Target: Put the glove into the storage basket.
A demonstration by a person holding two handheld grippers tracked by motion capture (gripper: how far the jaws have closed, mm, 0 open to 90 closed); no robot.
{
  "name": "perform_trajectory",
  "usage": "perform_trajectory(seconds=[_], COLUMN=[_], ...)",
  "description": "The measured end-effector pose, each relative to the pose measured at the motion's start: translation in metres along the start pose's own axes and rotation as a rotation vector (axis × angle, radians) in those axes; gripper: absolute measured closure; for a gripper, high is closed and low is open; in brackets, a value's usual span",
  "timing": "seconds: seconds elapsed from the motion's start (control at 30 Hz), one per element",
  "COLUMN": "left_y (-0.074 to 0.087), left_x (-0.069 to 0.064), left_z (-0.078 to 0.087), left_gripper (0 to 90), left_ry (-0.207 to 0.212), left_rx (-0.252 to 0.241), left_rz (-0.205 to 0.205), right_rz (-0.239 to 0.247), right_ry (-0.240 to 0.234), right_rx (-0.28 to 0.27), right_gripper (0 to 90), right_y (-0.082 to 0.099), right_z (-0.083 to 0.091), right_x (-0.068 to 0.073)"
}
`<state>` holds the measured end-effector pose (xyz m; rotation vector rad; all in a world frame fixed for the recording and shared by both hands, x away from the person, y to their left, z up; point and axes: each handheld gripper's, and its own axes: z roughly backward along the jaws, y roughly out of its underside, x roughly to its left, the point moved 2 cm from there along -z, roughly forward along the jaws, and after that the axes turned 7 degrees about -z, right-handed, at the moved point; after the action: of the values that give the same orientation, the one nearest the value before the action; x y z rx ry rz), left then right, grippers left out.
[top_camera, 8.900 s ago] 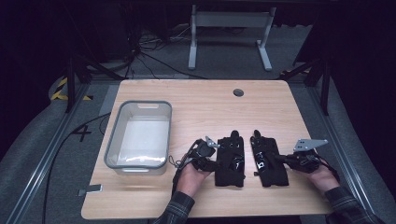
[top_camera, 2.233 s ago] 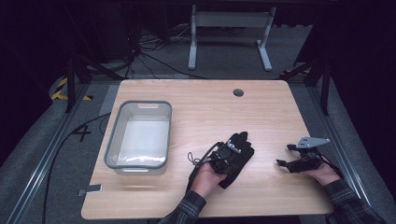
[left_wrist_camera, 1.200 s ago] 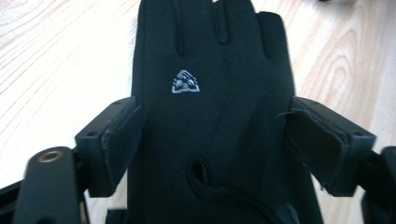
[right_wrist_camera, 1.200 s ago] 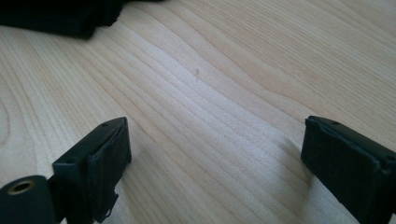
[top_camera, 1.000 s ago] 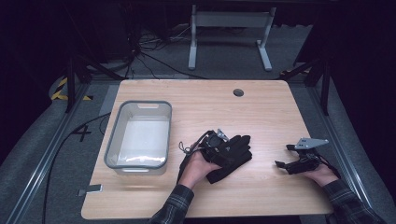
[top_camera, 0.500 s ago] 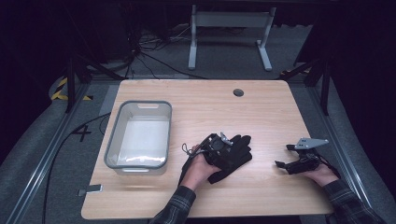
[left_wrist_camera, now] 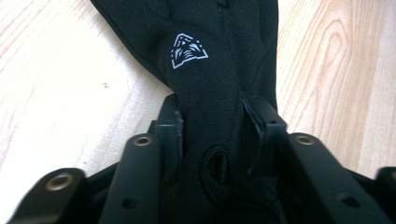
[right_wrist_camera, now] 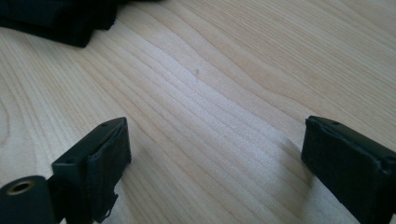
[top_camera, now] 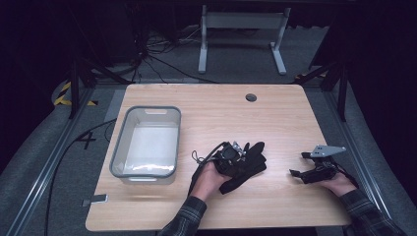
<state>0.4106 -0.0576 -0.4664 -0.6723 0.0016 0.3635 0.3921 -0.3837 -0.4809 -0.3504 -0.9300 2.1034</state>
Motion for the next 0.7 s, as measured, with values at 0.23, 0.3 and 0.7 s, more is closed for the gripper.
perform_trajectory(seconds=[0.23, 0.3, 0.7], left_y=[-0.005, -0.007, -0.013], left_x=[-0.004, -0.005, -0.003], left_z=[0.006, 0.010, 0.047], left_gripper=[67.5, 67.6, 67.4], left_ry=[-0.014, -0.013, -0.069], left_rx=[0.010, 0.010, -0.041], left_rz=[0.021, 0.026, 0.078], right_rz=[0.000, 0.000, 0.000], right_ry=[0.000, 0.000, 0.000], right_rx=[0.000, 0.000, 0.000], right_gripper=[8.7, 8.6, 8.7], right_y=[0.000, 0.000, 0.000], right_z=[0.000, 0.000, 0.000], right_x=[0.000, 0.000, 0.000])
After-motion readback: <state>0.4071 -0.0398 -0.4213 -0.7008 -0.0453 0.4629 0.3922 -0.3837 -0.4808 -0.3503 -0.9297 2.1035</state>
